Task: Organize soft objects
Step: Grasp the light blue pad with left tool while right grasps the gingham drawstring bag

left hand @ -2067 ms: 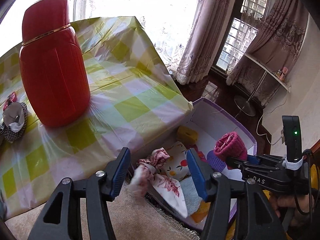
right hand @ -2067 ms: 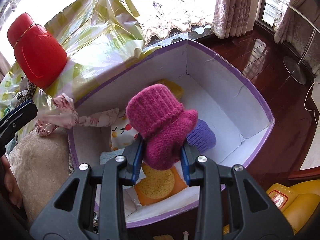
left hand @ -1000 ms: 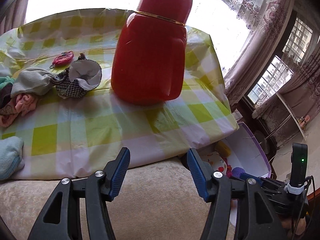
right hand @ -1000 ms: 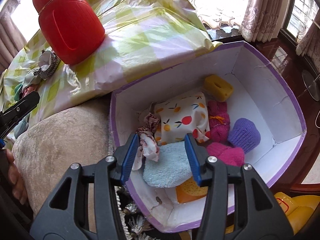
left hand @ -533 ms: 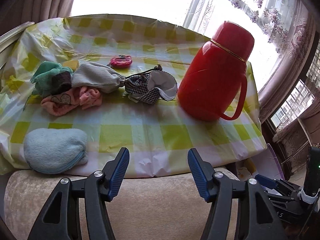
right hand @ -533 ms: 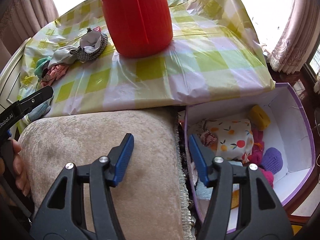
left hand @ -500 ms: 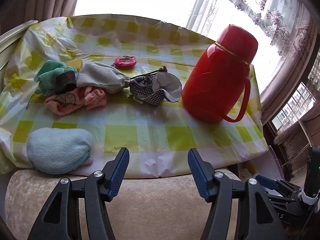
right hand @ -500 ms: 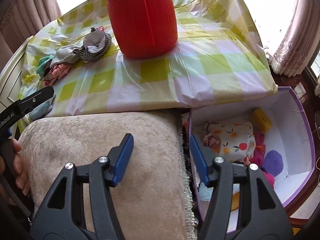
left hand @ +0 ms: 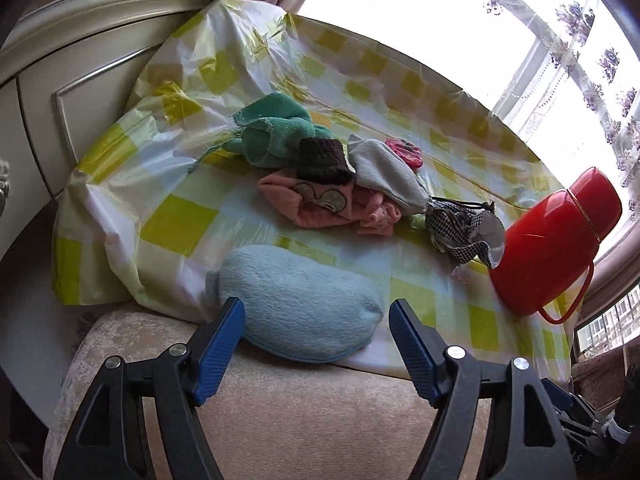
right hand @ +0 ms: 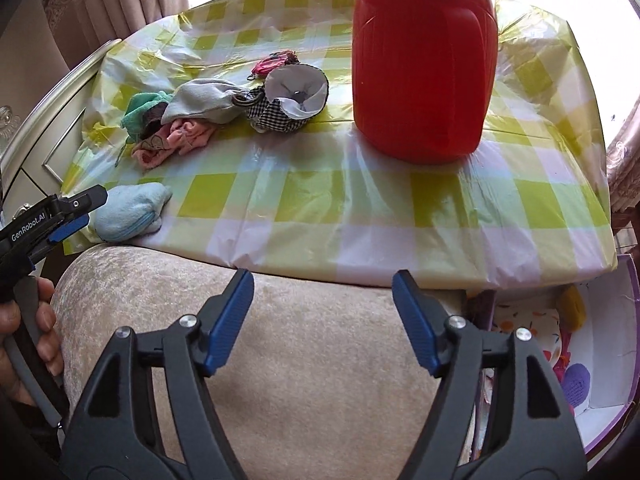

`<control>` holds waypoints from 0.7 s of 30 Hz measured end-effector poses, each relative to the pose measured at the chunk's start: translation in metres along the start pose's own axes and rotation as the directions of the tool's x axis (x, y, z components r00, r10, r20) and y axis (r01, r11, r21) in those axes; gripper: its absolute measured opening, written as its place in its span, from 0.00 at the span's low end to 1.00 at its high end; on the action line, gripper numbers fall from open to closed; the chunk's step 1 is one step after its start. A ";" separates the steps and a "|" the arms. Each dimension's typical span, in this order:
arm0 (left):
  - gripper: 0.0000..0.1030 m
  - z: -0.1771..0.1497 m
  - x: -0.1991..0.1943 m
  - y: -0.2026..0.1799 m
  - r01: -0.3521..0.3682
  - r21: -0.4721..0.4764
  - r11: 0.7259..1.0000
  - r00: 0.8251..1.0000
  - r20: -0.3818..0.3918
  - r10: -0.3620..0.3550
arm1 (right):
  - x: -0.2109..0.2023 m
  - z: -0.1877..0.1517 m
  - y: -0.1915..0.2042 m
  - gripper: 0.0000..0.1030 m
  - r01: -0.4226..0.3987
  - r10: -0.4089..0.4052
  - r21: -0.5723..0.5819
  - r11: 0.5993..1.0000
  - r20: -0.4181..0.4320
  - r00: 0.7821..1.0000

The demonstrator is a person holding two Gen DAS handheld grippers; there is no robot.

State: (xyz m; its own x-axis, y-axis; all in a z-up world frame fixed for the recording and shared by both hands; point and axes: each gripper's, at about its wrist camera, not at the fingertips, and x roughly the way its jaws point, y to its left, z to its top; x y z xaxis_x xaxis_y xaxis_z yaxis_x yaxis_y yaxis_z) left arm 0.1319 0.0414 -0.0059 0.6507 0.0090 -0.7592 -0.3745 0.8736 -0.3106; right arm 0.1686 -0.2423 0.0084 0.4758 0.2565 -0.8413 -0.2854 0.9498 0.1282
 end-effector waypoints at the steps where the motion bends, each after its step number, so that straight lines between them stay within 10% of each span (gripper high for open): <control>1: 0.75 0.000 0.002 0.005 -0.002 -0.018 1.000 1.000 -0.008 0.002 | 0.003 0.003 0.003 0.74 -0.001 0.001 -0.004 1.000 -0.001 1.000; 21: 0.74 0.011 0.049 0.002 -0.084 -0.008 0.996 0.991 -0.109 0.083 | 0.056 0.061 0.047 0.79 0.044 -0.038 -0.093 0.995 0.063 0.997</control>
State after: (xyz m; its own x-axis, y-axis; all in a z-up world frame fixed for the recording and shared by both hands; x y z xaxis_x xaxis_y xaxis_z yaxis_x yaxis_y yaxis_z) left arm 0.1703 0.0492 -0.0373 0.5414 0.0278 -0.8403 -0.4329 0.8660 -0.2502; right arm 0.2328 -0.1727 -0.0013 0.5376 0.2309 -0.8110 -0.3404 0.9393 0.0417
